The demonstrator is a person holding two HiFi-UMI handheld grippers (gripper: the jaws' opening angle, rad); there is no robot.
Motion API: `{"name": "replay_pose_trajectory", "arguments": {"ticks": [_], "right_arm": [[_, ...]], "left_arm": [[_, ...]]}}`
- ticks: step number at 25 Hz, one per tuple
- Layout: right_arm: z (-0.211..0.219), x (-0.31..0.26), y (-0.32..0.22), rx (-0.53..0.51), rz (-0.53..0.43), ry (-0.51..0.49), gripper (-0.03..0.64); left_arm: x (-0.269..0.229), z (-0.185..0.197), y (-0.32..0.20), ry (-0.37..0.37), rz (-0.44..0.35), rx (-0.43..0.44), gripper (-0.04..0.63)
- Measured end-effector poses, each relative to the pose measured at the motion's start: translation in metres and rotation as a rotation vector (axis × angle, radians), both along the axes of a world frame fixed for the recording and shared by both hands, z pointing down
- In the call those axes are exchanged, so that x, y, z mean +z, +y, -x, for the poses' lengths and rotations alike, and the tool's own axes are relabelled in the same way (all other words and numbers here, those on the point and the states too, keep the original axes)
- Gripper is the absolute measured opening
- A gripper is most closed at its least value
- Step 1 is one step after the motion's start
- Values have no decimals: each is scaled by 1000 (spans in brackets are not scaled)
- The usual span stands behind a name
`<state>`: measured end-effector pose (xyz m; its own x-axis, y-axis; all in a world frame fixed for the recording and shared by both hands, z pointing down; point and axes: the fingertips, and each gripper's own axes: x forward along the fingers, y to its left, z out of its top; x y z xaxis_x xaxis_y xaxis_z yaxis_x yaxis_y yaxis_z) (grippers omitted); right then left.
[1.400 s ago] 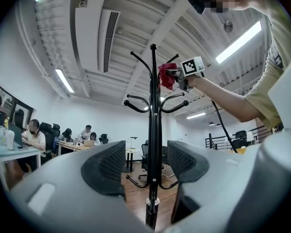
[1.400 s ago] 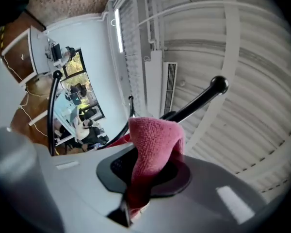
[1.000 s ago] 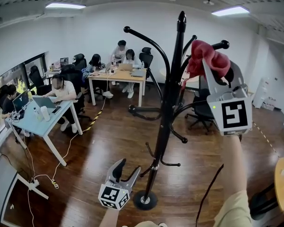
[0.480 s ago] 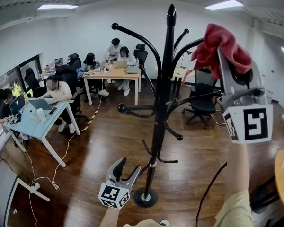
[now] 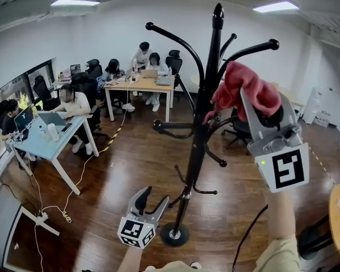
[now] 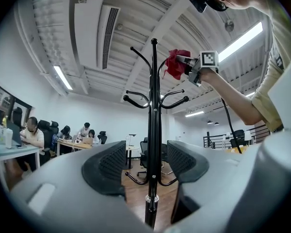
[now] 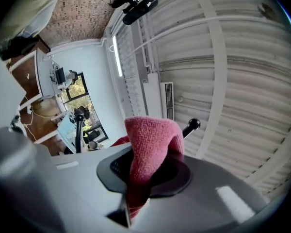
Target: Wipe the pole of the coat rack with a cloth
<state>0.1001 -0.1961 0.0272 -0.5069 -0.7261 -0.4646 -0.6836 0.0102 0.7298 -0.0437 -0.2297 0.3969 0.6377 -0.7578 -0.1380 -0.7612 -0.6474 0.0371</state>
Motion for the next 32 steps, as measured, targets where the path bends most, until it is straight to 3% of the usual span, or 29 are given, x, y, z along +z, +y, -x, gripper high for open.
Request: {"name": "replay_pose_trajectory", "arguments": {"ticks": [4,11,18,24,32], "right_arm": [[-12,42,-15,-45,146,-39,43],[-42,97,-29,-83,285,-145,43],[-65,133,-35,-92,345,-213,44],[-81,164,-32,-106,341,-320,44],[-93,257,-38,-129,444,-475,44]], "left_arm": [[1,10,-4,5,2,-24,244],[5,2,-6,-2,10,-9,242],[12,-16,-5,-25,32,19,242],[16,-20,-5,-35,39,25,242],[18,-24,-4,-49,55,13,242]]}}
